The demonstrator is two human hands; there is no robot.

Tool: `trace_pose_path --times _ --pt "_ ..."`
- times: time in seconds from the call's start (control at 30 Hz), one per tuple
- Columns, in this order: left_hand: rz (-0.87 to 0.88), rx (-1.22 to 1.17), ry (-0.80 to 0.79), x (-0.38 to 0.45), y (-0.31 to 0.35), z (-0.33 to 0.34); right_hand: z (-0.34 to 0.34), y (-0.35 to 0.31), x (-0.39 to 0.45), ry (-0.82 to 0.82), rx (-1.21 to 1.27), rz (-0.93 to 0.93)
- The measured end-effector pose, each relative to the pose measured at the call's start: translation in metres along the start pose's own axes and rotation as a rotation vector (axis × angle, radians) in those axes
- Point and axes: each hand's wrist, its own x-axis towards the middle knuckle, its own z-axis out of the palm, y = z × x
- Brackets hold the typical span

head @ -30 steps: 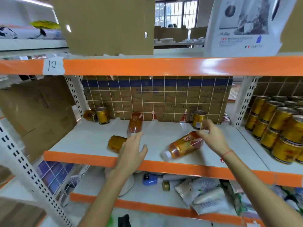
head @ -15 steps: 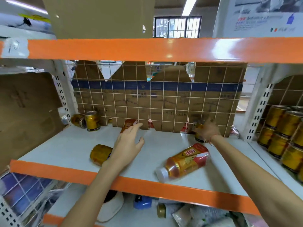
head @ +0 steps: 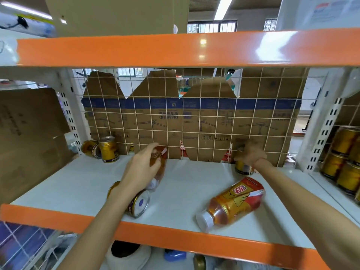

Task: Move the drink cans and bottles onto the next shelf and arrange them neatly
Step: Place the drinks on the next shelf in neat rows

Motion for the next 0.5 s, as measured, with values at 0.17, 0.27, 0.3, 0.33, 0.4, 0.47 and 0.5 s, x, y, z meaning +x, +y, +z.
trace_pose_path --times 0.17,0.27,0.3,0.33,0.4,0.47,0.5 --pt "-0.020 0.013 -0.014 0.007 -0.014 -0.005 0.009 -0.029 -0.005 -0.116 0.031 -0.163" --pt "-0.054 0.008 -0.005 0.012 -0.027 -0.011 0.013 -0.056 -0.012 -0.203 0.096 -0.234" --pt "-0.063 0.005 0.004 0.013 -0.032 -0.013 0.018 -0.061 -0.008 -0.219 0.125 -0.252" --pt "-0.075 0.003 0.018 0.013 -0.039 -0.015 0.021 -0.069 -0.009 -0.261 0.141 -0.259" --pt "-0.121 0.016 0.051 0.013 -0.053 -0.019 0.024 -0.087 -0.013 -0.349 0.212 -0.250" --pt "-0.176 0.042 0.076 0.014 -0.068 -0.022 0.032 -0.102 -0.015 -0.421 0.226 -0.259" --pt "-0.200 0.057 0.080 0.015 -0.075 -0.025 0.041 -0.101 -0.009 -0.423 0.236 -0.263"
